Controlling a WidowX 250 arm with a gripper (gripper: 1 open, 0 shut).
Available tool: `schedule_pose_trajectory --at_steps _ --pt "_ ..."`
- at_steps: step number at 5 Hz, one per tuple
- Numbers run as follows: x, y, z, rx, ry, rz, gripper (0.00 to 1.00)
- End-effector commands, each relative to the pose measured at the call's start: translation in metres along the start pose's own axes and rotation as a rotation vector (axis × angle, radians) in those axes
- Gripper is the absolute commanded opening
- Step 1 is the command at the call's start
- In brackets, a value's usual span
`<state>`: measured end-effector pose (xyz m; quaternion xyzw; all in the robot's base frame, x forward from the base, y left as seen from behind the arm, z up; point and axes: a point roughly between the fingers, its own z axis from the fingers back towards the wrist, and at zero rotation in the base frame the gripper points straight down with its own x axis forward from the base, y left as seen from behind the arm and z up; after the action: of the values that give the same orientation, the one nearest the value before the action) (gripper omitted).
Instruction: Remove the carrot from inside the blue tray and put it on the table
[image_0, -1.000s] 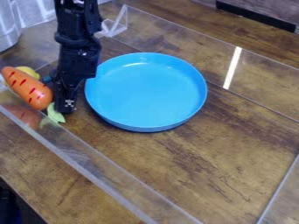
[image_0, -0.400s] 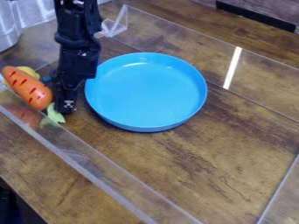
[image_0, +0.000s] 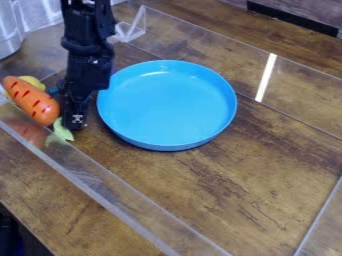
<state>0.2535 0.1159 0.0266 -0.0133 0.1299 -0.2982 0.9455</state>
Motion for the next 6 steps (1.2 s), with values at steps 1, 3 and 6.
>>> schedule_pose_trajectory --at_steps 1,3,6 --pt "-0.0096 0.0062 0.0124 0.029 -0.031 0.034 0.0" --pt "-0.0082 0.0057 0.0132 0.032 -0.035 0.019 0.0" --pt "-0.0063 0.0044 0.0143 0.035 -0.042 -0.002 0.0"
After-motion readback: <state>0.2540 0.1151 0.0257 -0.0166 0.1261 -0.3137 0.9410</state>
